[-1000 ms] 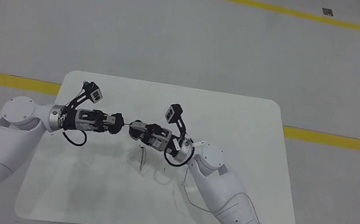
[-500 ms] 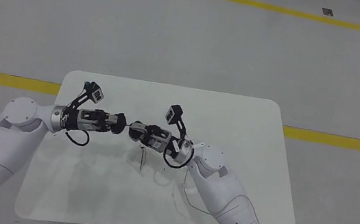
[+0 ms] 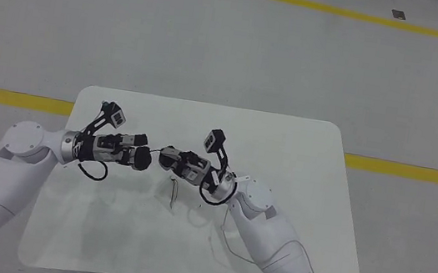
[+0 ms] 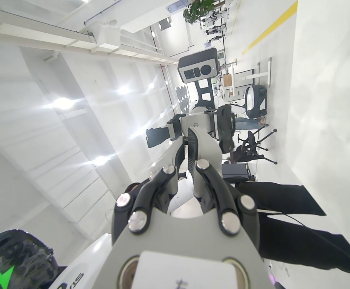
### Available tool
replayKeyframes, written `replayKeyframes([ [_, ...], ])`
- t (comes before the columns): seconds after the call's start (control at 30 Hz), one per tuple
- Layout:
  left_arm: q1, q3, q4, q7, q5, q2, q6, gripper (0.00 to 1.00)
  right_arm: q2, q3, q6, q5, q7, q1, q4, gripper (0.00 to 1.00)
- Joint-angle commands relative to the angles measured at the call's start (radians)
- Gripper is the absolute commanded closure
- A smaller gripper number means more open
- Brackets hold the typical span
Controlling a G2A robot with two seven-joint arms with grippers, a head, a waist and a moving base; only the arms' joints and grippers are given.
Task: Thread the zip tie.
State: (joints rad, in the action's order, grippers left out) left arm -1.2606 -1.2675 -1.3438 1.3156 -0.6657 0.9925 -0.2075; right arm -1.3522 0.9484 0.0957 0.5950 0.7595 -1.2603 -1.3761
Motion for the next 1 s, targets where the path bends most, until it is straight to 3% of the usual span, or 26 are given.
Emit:
replayKeyframes([
  [0.0, -0.003, 0.000, -0.002, -0.002, -0.003, -0.001, -0.001, 0.25, -0.001, 0.003, 0.007, 0.013, -0.008, -0.004, 0.000, 1.00],
  [0.17, -0.007, 0.002, -0.005, -0.004, -0.009, -0.004, 0.000, 0.27, -0.003, 0.004, 0.021, 0.028, -0.029, -0.011, -0.003, 1.00],
  [0.23, -0.008, 0.004, -0.005, -0.006, -0.014, -0.004, 0.000, 0.32, -0.005, -0.003, 0.021, 0.024, -0.035, -0.010, -0.003, 1.00],
  [0.33, -0.010, 0.008, -0.006, -0.013, -0.022, -0.004, 0.000, 0.49, -0.008, -0.018, 0.011, 0.005, -0.036, -0.005, -0.001, 1.00],
  [0.6, -0.010, 0.025, -0.012, -0.019, -0.020, -0.005, 0.001, 0.67, -0.012, -0.040, 0.005, -0.021, -0.040, 0.005, 0.009, 1.00],
  [0.97, -0.009, 0.030, -0.009, -0.032, -0.018, -0.010, 0.002, 0.78, 0.004, -0.002, -0.017, -0.078, -0.018, -0.004, -0.013, 1.00],
])
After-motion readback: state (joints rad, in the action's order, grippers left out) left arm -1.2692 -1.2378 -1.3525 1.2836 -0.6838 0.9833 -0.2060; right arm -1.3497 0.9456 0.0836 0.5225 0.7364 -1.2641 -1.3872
